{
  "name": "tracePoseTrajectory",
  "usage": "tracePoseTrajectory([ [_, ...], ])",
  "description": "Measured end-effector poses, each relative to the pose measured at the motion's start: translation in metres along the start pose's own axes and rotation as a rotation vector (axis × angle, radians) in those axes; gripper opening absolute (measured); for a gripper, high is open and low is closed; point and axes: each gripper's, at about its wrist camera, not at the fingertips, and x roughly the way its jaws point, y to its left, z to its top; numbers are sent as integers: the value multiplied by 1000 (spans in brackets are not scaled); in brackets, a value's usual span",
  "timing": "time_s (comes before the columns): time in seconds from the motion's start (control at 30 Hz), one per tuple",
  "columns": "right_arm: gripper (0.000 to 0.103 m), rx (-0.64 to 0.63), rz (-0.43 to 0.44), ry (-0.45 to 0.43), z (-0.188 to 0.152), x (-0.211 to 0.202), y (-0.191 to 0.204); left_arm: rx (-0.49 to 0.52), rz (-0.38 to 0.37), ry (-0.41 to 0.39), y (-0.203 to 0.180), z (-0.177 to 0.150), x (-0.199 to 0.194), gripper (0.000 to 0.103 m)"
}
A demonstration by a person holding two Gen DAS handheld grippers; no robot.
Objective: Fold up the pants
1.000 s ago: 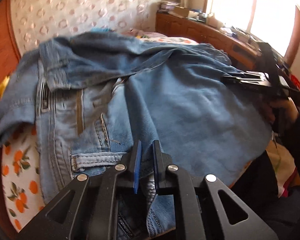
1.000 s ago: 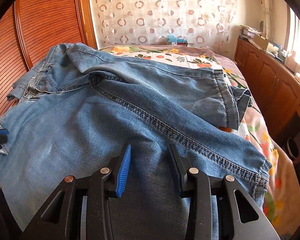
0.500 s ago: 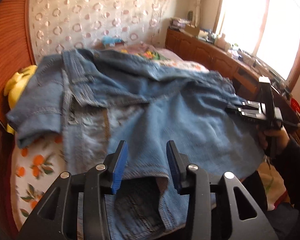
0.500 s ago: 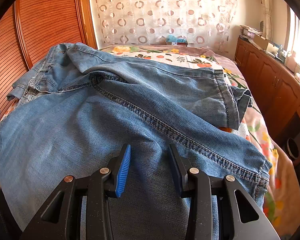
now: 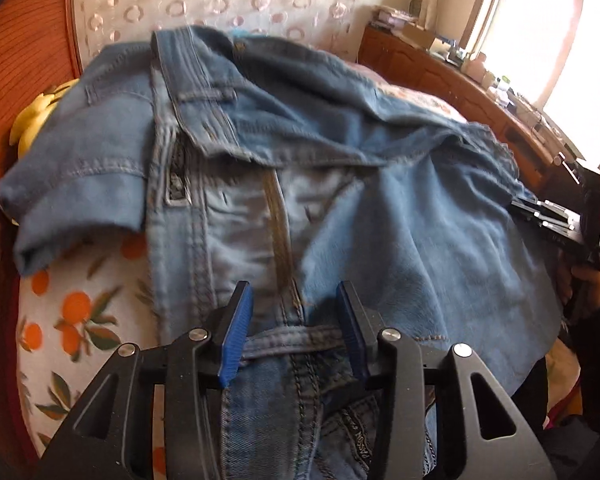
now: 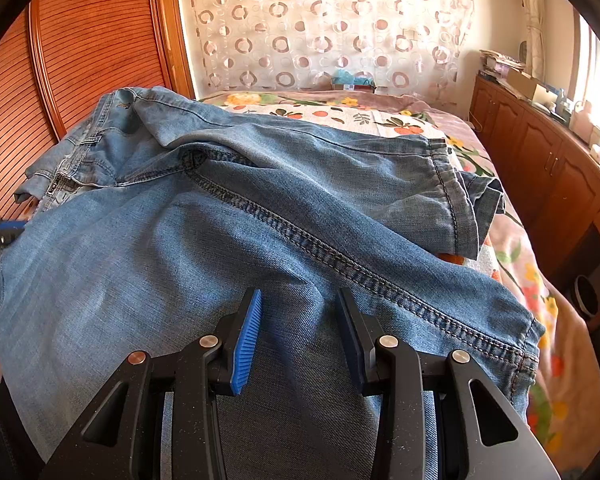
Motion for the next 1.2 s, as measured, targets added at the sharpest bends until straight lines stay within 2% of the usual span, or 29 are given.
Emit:
tracePoseTrajectory([
  [0.07, 39, 1, 1, 0, 0, 0, 0, 23, 6, -5, -6, -4, 0, 37],
  [0.13, 39, 2, 1, 0, 0, 0, 0, 57, 46, -8, -15, -8, 0, 26],
  [0.23, 39, 2, 1, -1, 0, 0, 0, 70, 68, -56, -19, -8, -11, 15],
  [0.27, 39, 2, 1, -1, 0, 0, 0, 74, 72, -71, -21, -8, -15, 15],
  [0.4, 40, 2, 1, -1, 0, 0, 0, 133, 171, -242, -36, -4, -55, 14],
  [0.5, 39, 2, 0, -1, 0, 1, 0, 163, 167, -304, -51, 4, -75, 14],
  [0.63, 40, 3, 1, -2, 0, 0, 0, 198, 130, -279, -68, 1, -71, 14],
  [0.93, 40, 6, 1, -2, 0, 0, 1, 202, 57, -167, -91, -23, -28, 17],
  [1.13, 39, -14, -41, -7, 3, -4, 6, 188, 20, -161, -95, -30, -23, 18],
  [1.2, 40, -14, 2, -27, 8, -10, 14, 174, -5, -160, -94, -32, -23, 20],
])
